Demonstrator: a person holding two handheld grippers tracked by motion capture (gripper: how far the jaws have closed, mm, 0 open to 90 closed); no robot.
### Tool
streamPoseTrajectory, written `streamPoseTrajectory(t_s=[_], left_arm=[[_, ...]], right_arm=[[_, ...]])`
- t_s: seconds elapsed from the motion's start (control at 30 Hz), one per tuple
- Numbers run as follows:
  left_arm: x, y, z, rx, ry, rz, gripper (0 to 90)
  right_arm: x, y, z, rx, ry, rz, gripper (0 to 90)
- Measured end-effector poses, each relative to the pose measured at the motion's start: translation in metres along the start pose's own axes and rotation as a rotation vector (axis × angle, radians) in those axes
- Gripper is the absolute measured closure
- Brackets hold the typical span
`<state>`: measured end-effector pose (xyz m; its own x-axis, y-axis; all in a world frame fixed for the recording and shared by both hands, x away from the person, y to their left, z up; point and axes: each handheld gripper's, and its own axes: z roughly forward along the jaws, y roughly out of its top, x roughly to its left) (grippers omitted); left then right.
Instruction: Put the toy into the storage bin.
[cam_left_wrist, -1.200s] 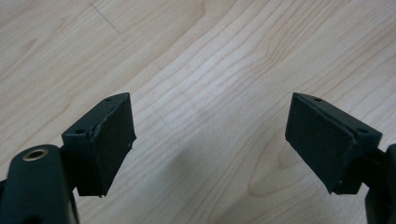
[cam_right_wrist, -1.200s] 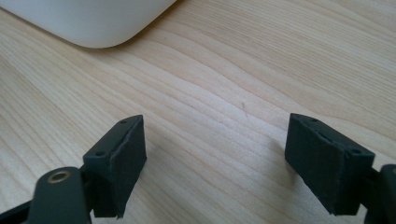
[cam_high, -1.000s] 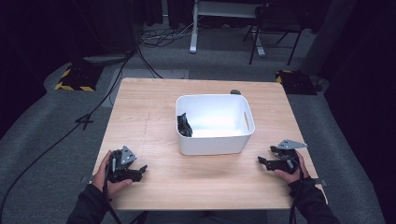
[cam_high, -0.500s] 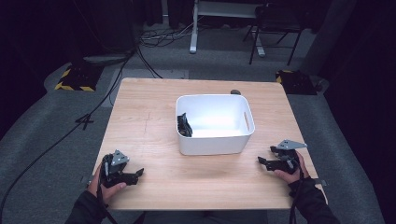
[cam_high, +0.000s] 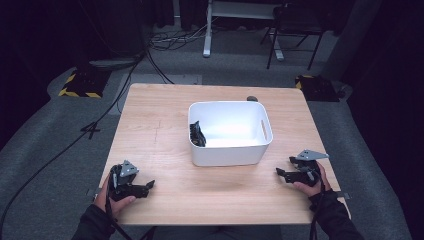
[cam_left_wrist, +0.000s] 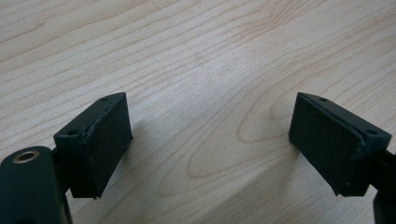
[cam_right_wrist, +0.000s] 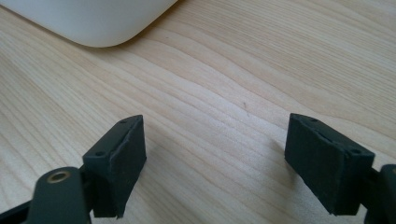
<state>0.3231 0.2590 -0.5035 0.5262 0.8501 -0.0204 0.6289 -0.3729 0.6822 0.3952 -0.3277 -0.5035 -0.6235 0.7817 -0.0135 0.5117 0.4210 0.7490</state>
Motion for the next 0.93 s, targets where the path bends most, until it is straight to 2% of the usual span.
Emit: streamPoseTrajectory(t_s=[0.93], left_arm=[[-0.0005, 0.0006, 0.0002, 0.003, 0.004, -0.004, 12.9]], right_arm=[[0.0002, 0.0002, -0.0001, 0.002, 0.003, 0.005, 20.7]])
